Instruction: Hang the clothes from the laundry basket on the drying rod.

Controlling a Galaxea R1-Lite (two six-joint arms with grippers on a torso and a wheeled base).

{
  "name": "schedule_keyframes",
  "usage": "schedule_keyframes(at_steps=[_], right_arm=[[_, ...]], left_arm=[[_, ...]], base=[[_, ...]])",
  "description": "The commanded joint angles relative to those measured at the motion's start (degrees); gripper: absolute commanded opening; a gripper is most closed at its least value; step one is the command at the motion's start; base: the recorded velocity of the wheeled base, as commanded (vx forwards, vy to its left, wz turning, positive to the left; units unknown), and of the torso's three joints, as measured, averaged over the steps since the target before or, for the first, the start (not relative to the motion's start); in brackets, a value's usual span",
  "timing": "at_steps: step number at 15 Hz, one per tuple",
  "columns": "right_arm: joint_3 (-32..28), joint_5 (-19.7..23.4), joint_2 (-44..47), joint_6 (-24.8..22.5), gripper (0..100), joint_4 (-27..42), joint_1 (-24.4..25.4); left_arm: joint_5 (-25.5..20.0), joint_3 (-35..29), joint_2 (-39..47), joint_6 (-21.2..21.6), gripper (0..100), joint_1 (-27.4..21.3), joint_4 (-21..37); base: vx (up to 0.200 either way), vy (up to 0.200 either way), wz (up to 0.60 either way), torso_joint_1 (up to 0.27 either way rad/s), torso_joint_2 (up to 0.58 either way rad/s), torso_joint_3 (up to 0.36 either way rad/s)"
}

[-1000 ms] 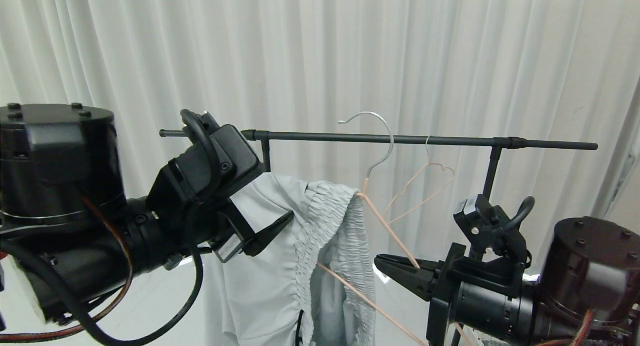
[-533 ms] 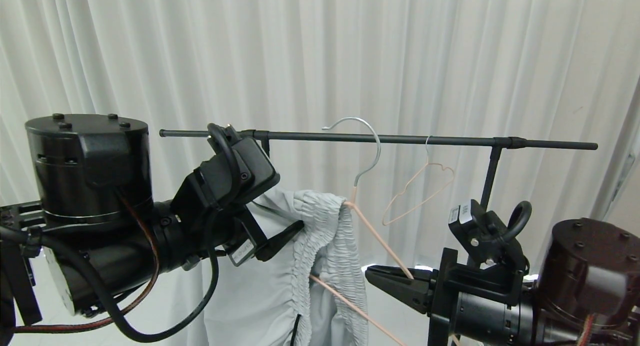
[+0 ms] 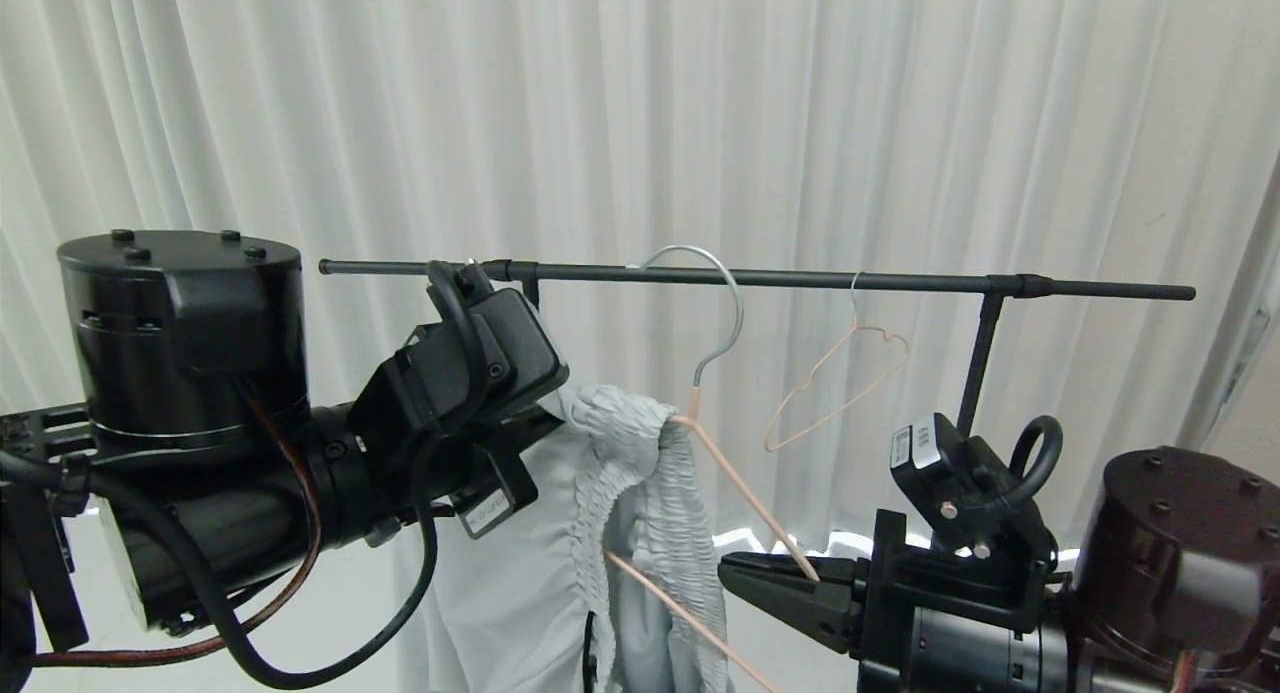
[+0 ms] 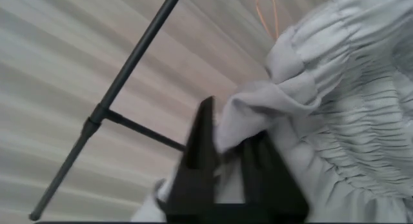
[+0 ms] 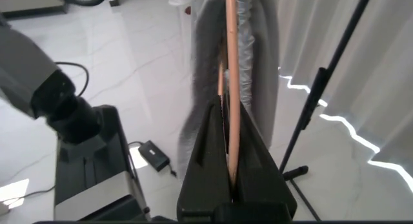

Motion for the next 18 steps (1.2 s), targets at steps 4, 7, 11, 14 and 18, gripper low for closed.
schedule_keyframes(at_steps=[4,7,11,14,18], right_arm=[[-0.16,2.14,-0.09,-0.01,0,-0.08,-0.02],[-0.34,2.14,-0.18,0.07,0,-0.08,-1.77],[-0.25,2.14,-0.09,0.07,100,-0.08,-2.30],[-0.34,1.97,-0.18,0.07,100,-0.17,-2.74],[-1.83,1.97,-1.23,-1.77,100,-0.08,-8.72]], left_arm=[[-2.29,0.71,0.23,1.32,0,0.03,-0.25],[-2.29,1.85,-0.65,1.23,0,0.03,-0.34],[-2.21,2.03,-0.82,1.23,0,1.26,-1.13],[-1.77,3.26,-0.65,1.32,0,1.79,-4.47],[3.42,4.67,-0.65,0.97,0,4.25,-5.00]], base=[[0.000,0.000,0.00,0.000,0.00,0.000],[0.000,0.000,0.00,0.000,0.00,0.000],[0.000,0.000,0.00,0.000,0.00,0.000],[0.000,0.000,0.00,0.000,0.00,0.000],[0.000,0.000,0.00,0.000,0.00,0.000]])
